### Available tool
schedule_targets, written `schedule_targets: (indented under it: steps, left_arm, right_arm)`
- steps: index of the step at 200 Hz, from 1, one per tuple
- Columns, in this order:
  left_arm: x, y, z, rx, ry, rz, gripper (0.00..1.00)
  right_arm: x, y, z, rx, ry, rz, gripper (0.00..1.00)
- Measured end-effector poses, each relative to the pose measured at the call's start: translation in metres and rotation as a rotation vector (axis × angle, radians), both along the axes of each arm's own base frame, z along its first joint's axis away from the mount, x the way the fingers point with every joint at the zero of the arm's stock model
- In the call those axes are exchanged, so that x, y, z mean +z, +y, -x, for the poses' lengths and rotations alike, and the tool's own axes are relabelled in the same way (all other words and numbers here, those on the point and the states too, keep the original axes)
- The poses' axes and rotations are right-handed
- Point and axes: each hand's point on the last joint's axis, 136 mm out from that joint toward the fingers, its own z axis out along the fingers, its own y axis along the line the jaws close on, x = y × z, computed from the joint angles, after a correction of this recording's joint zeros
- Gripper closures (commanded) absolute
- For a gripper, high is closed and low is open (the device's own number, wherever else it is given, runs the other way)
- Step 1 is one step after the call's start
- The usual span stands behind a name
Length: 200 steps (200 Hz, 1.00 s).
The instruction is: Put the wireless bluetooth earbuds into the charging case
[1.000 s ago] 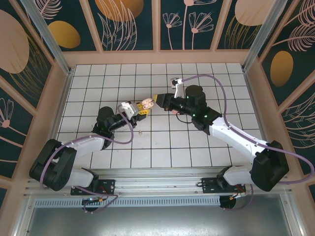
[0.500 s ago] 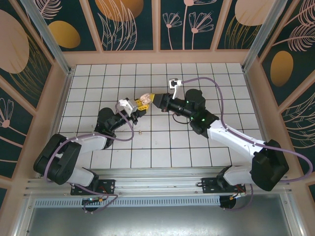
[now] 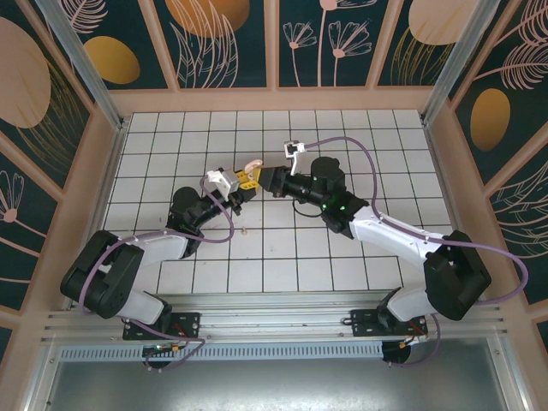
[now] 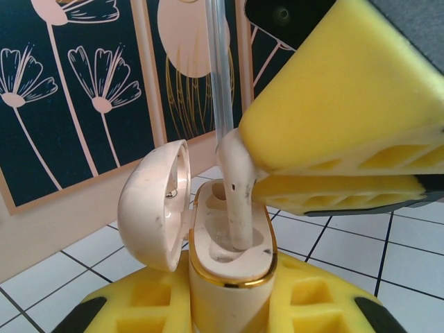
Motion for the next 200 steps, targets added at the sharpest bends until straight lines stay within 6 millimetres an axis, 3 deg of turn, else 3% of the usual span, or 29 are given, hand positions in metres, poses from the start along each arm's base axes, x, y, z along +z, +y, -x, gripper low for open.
schedule_targets:
  steps: [82, 140, 200]
  left_arm:
    - [0.0, 0.001, -0.002, 0.008, 0.005, 0.007, 0.88]
    - [-0.005, 0.001, -0.004, 0.017, 0.027, -0.004, 0.88]
    - [-0.011, 0.001, -0.005, 0.02, 0.051, -0.015, 0.88]
  right_arm:
    - [0.002, 0.01, 0.0, 0.011, -0.002, 0.001, 0.81]
    - [-0.008, 0.008, -0.003, -0.021, 0.019, 0.041, 0.8]
    - [-0.015, 0.006, -0.003, -0.037, 0.037, 0.084, 0.73]
